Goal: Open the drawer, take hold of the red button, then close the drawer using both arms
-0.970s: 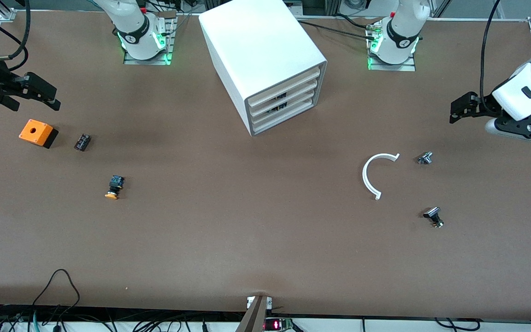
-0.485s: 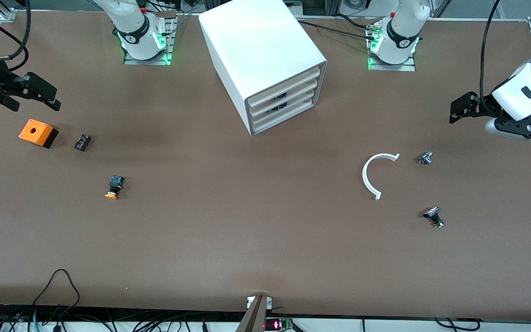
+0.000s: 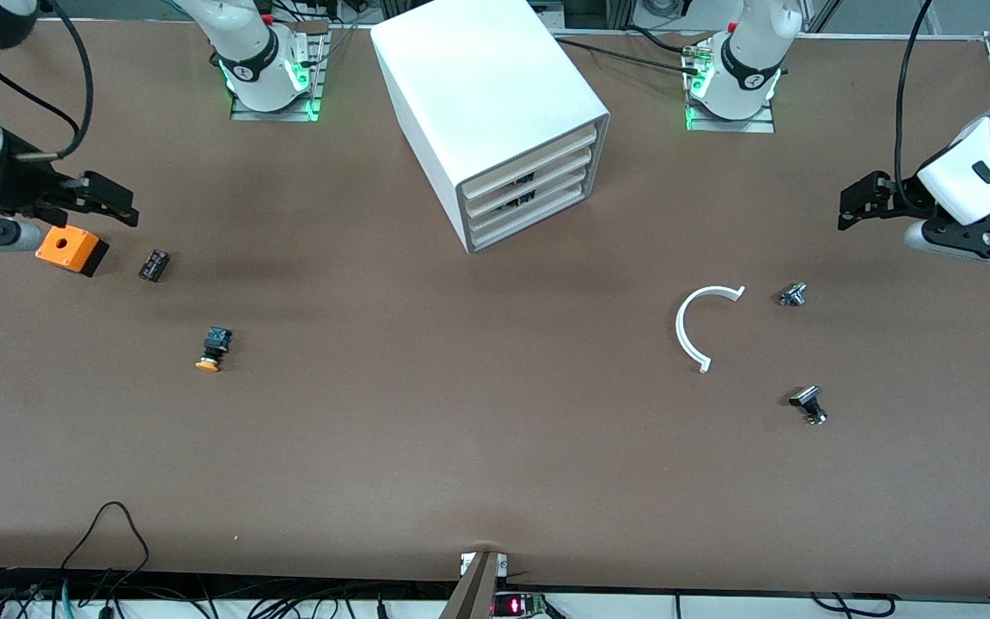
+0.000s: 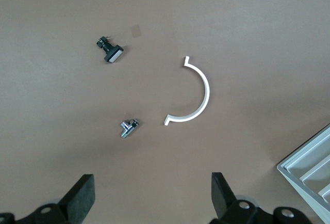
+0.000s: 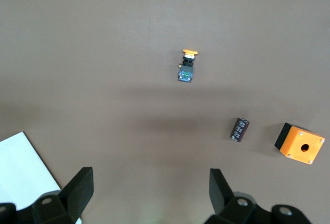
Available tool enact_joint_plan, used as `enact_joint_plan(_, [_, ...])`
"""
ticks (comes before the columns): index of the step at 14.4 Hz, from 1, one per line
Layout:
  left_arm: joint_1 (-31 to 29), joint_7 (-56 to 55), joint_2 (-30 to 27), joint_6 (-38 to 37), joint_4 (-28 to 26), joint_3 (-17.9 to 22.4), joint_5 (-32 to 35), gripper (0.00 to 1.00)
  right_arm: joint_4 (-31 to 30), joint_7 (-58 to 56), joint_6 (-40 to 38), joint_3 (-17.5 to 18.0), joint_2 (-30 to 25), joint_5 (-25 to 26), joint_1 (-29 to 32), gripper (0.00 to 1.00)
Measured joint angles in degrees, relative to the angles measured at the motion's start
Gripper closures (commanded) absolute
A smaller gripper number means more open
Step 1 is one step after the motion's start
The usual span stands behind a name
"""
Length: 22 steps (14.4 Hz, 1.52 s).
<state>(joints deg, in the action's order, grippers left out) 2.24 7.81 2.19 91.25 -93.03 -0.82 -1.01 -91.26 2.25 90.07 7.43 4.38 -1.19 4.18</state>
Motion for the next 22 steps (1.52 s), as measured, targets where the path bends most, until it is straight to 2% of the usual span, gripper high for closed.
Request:
enact_joint_plan(5, [0.1, -0.6, 0.0, -0.9, 0.0, -0.7, -2.1, 0.01, -1.3, 0.0, 5.0, 0.5, 3.5, 0.0, -1.8, 0.01])
enact_joint_plan(11, [0.2, -0.7, 2.4, -12.6, 0.0, -2.0, -18.1, 0.01, -4.2, 0.2, 11.2, 0.6, 5.5, 0.0, -4.5, 0.01])
enact_joint_plan(13, [0.3, -0.7, 5.2, -17.7, -0.1, -2.1, -25.5, 0.01, -4.2, 0.2, 12.0, 0.6, 5.9, 0.0, -5.1, 0.01])
enact_joint_plan(16, [0.9, -0.6, 11.5, -20.0, -0.3, -2.4, -33.9, 0.01, -4.2, 0.7, 13.5, 0.6, 6.7, 0.0, -6.4, 0.01])
enact_joint_plan(19, [1.5, 1.9, 17.4, -19.4, -0.3, -4.6, -37.6, 0.01, -4.2, 6.0, 15.1, 0.7, 7.7, 0.0, -8.9, 0.01])
enact_joint_plan(22, [1.7, 10.5, 20.5, -14.0, -2.6, -5.9, -40.7, 0.01, -4.2, 10.7, 16.5, 0.7, 8.8, 0.0, -11.4, 0.01])
